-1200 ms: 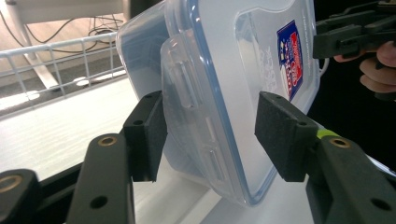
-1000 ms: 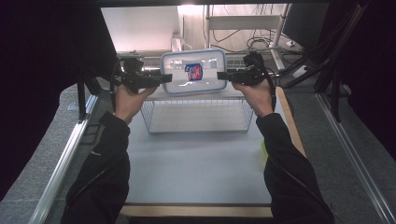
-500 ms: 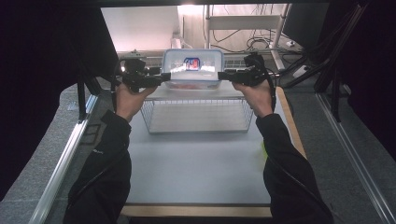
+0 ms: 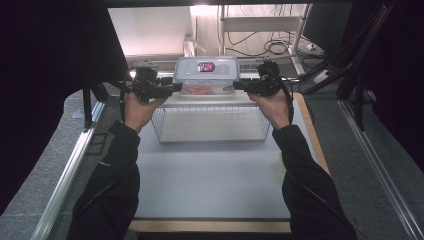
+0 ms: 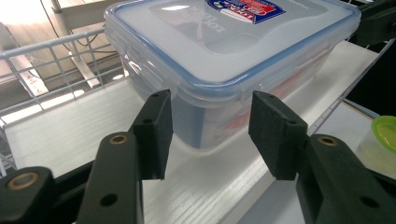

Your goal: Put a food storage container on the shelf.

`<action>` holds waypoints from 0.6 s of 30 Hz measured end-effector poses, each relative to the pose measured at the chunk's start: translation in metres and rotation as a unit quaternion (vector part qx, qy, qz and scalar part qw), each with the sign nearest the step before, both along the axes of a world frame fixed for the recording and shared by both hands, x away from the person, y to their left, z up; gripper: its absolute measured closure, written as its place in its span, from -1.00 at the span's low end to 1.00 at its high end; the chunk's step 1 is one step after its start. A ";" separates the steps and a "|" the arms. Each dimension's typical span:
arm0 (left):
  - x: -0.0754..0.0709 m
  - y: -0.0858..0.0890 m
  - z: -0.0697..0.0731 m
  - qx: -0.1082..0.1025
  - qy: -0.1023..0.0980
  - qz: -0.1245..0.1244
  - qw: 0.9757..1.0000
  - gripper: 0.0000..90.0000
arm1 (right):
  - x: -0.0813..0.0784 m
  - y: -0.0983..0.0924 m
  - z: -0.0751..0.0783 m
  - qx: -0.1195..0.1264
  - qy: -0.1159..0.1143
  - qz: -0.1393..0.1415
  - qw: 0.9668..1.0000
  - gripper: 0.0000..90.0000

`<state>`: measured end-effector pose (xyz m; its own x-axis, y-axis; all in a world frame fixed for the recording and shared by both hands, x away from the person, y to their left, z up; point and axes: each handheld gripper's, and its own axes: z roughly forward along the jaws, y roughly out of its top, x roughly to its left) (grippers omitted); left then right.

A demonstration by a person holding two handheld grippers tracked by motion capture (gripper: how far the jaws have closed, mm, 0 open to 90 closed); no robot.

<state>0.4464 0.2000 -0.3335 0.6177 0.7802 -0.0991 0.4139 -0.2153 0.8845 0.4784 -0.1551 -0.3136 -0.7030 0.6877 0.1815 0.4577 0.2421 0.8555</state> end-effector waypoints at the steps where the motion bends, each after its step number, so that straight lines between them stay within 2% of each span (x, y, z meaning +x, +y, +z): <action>1: 0.000 0.001 -0.001 -0.003 0.002 -0.001 1.000 0.12 | 0.000 0.000 -0.001 -0.003 -0.002 -0.003 1.000 0.49; 4: 0.000 -0.001 -0.004 -0.002 0.009 -0.010 1.000 0.28 | 0.000 0.002 -0.006 -0.005 0.005 0.001 1.000 0.56; 7: 0.003 -0.009 -0.009 0.033 0.004 0.008 0.999 0.31 | 0.001 0.005 -0.009 -0.014 0.000 -0.010 1.000 0.56; 10: 0.005 -0.010 -0.011 0.018 0.008 0.002 1.000 0.26 | 0.002 0.004 -0.010 -0.015 -0.003 -0.019 1.000 0.57; 14: 0.001 -0.010 -0.012 0.017 0.004 0.000 1.000 0.29 | 0.001 0.001 -0.010 -0.011 -0.002 -0.017 1.000 0.59; 18: -0.006 -0.011 -0.014 0.013 0.000 -0.003 1.000 0.18 | -0.004 0.000 -0.012 -0.003 -0.003 -0.009 1.000 0.56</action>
